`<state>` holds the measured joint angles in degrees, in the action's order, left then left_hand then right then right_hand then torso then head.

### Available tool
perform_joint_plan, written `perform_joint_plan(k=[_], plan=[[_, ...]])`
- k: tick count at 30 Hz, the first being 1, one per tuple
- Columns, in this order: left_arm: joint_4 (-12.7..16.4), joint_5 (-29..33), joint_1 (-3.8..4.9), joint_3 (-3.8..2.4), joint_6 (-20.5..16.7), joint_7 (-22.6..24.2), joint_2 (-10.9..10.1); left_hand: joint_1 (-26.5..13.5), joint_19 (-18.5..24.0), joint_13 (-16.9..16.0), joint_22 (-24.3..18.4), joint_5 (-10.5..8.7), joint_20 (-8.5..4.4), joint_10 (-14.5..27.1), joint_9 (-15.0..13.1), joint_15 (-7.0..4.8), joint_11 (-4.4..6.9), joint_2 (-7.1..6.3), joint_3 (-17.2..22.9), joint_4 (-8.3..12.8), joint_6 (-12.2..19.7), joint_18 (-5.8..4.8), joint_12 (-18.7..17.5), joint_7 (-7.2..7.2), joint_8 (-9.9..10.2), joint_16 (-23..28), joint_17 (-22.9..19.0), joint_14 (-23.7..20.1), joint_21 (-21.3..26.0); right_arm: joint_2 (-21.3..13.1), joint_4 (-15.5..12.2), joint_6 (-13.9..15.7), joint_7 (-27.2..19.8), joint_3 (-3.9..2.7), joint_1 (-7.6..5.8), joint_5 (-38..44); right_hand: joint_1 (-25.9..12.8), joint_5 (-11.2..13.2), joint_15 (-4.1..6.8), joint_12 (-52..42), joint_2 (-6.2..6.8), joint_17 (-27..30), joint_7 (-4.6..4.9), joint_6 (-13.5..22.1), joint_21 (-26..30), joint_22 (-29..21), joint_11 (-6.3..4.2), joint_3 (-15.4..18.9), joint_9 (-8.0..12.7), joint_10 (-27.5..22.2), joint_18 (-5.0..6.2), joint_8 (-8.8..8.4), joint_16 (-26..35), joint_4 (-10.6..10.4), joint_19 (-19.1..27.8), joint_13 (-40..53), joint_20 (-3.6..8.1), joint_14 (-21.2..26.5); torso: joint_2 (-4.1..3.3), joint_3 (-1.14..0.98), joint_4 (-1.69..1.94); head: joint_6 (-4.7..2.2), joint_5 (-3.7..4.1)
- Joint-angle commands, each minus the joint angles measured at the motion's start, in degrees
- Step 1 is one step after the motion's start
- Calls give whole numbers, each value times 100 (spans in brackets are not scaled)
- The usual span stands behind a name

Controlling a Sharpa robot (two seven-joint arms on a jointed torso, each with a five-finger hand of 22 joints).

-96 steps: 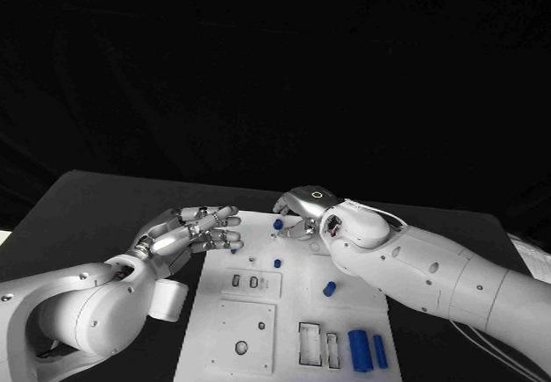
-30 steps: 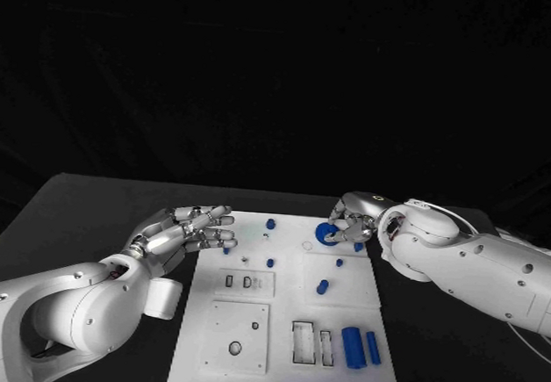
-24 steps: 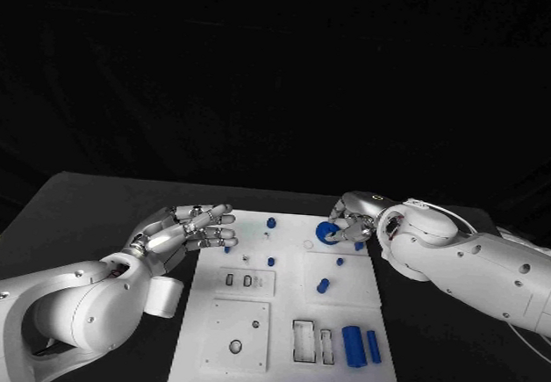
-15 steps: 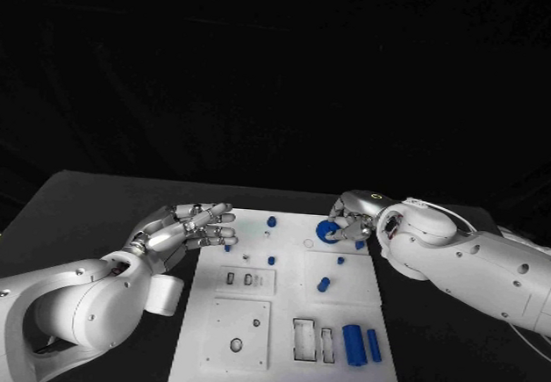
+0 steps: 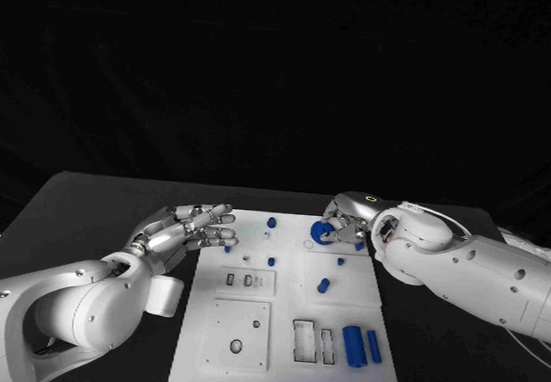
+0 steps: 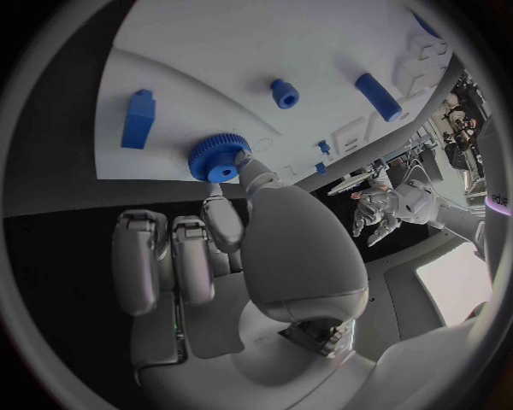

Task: Assemble the parts on the task board

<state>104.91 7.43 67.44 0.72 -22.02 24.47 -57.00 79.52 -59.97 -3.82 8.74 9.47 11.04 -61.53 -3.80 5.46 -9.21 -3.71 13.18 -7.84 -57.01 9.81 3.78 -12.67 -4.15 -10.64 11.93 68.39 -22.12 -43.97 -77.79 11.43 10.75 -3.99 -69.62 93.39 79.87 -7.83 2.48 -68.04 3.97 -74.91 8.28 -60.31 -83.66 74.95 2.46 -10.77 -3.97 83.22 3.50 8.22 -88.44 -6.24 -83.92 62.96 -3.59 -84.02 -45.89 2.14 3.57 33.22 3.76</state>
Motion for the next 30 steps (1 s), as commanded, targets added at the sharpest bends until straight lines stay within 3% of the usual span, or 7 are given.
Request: perform_joint_plan(k=[1, 12, 22, 30], plan=[[6, 8, 5, -4, 103, 25, 15, 35, 48, 6, -11, -25, 4, 56, 5, 4, -5, -15, 10, 34, 22, 43, -15, -17, 29, 32, 19, -50, 9, 43, -134, 456, -129, -5, -9, 57, 145, -35, 43, -2196, -208, -1122, -261, -357, -28, 127, -146, -62, -102, 678, -65, 82, -27, 13, -36, 2704, 37, -523, 3, 6, 9, -7, -8], [20, 8, 5, -4, 101, 23, 17, 35, 49, 6, -11, -25, 4, 56, 5, 4, -5, -14, 11, 35, 22, 43, -15, -17, 29, 33, 19, -50, 9, 440, -435, 668, -30, -8, -33, 699, 91, -76, 55, -2196, -159, -1131, -269, -369, -62, 202, -155, -118, -102, 678, -80, 57, -30, 62, -66, 2704, 52, -524, 1, 10, 1, -34, -47], [16, 8, 5, -4, 108, 22, 36, 35, 49, 6, -11, -25, 4, 56, 5, 4, -5, -14, 11, 35, 22, 43, -15, -17, 29, 33, 19, -50, 9, 989, -171, 598, -44, 64, 55, 970, 81, -75, 57, -2196, -149, -1120, -269, -373, -72, 223, -157, -143, -102, 678, -85, 48, -26, 83, -74, 2704, 56, -522, -5, 3, 15, -9, -81], [4, 8, 5, -4, 110, 21, 51, 35, 49, 6, -11, -25, 4, 56, 5, 4, -5, -14, 11, 35, 22, 43, -15, -17, 29, 33, 19, -50, 9, 1240, 57, 512, -48, 96, 123, 1012, 39, -65, 55, -2196, -129, -1112, -260, -363, -73, 224, -151, -168, -97, 678, -85, 24, -23, 99, -73, 2704, 58, -520, -5, 0, -2, 7, -110]])
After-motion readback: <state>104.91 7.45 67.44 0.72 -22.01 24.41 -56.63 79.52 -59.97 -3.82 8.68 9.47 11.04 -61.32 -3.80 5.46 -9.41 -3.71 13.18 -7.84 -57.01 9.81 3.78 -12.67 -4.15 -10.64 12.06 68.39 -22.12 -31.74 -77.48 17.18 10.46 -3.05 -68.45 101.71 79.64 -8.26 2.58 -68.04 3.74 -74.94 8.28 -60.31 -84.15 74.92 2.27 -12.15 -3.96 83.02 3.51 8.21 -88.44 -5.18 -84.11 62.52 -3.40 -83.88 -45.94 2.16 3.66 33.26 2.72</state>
